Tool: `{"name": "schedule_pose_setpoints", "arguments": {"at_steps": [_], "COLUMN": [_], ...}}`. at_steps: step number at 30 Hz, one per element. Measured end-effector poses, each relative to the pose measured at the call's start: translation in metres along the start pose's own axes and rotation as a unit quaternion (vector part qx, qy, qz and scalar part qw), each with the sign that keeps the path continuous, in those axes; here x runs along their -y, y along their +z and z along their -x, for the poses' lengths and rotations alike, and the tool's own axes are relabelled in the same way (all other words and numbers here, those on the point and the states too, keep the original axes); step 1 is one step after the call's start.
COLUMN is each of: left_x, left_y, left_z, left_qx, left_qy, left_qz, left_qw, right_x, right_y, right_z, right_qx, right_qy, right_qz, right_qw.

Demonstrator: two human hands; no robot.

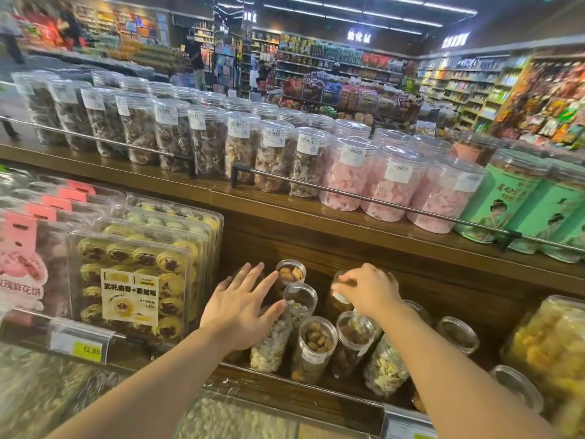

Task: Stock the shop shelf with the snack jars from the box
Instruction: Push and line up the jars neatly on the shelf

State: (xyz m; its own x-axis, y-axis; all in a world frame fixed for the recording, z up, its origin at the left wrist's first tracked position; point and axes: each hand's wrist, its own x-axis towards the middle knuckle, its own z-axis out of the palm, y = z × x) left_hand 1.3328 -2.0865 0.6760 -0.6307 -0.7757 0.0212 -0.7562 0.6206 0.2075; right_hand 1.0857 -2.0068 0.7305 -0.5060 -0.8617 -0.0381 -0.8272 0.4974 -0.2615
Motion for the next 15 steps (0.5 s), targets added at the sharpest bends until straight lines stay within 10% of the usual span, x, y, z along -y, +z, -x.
{"name": "schedule_pose_setpoints", "arguments": {"at_steps": [6, 15], "left_x": [0.0, -0.001], "left_y": [0.0, -0.002], "left_z": [0.0, 0.001], "left_qx": [-0.005, 0.004], "left_qy": [0.001, -0.007], "left_qz": [0.005, -0.007], "left_qw": [1.0, 1.0], "right_x": [-0.049, -0.128], "right_y": [-0.006, -0.058], "right_z": [0.02, 0.037], "right_qx": [-0.096, -0.023], "right_qy": [0.044, 0.07], "right_qz": [-0.1, -0.082], "right_qw": [0.989, 0.994]}}
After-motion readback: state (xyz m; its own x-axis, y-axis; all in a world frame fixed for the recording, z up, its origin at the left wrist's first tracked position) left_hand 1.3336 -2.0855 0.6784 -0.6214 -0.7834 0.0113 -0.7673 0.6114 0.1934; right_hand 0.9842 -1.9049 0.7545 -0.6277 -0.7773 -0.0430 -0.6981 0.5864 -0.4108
